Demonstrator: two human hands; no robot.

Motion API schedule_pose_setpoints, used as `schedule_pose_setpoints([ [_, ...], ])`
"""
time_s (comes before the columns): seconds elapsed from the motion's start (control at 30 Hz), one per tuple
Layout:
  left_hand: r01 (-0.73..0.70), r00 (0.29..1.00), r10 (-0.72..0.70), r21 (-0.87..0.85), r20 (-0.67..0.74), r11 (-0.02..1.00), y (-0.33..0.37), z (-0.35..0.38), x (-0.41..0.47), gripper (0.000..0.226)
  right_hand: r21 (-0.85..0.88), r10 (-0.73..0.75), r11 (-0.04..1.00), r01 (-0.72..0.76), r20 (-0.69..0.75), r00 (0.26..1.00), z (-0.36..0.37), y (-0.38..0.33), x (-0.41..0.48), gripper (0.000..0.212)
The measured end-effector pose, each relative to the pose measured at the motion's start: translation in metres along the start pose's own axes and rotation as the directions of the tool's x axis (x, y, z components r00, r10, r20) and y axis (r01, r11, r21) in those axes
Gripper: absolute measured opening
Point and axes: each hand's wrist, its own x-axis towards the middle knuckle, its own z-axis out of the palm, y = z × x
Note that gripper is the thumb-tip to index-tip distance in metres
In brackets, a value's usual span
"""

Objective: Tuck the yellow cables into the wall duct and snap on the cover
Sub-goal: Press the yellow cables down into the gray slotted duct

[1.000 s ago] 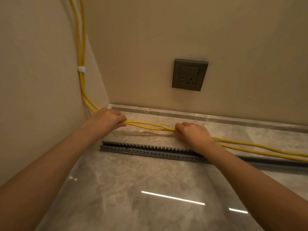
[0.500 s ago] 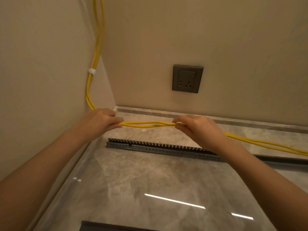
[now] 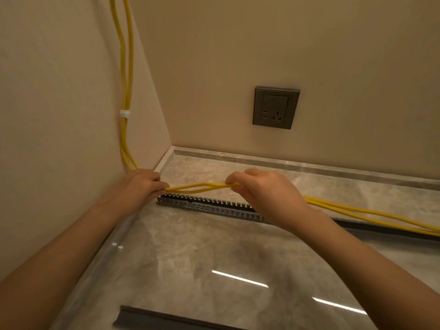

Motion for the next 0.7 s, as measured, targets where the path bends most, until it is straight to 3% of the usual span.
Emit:
schedule_pose_setpoints([
  [0.2, 0.092, 0.992, -0.098, 0.076, 0.082, 0.993, -0.002, 0.006, -0.011, 0.061, -0.043, 0.151, 0.988, -0.146, 0.213, 0.965, 0.044, 0.017, -0.011, 0.026],
  [0.37, 0.198, 0.964, -0.220, 0.152, 0.146, 0.968, 0.011, 0.005, -0.004, 0.014, -0.073, 0.171, 0.984, -0.161, 0.179, 0.969, 0.054, 0.025, -0.010, 0.025],
  [0.6, 0.117, 0.963, -0.164, 0.218, 0.213, 0.969, 0.008, 0.006, 0.000, 0.022, -0.087, 0.168, 0.985, -0.152, 0.233, 0.958, 0.063, 0.029, -0.013, 0.025],
  [0.7, 0.110, 0.955, -0.172, 0.249, 0.242, 0.962, 0.007, 0.007, -0.005, 0.020, -0.171, 0.164, 0.978, -0.123, 0.258, 0.952, 0.065, 0.025, -0.021, 0.029],
])
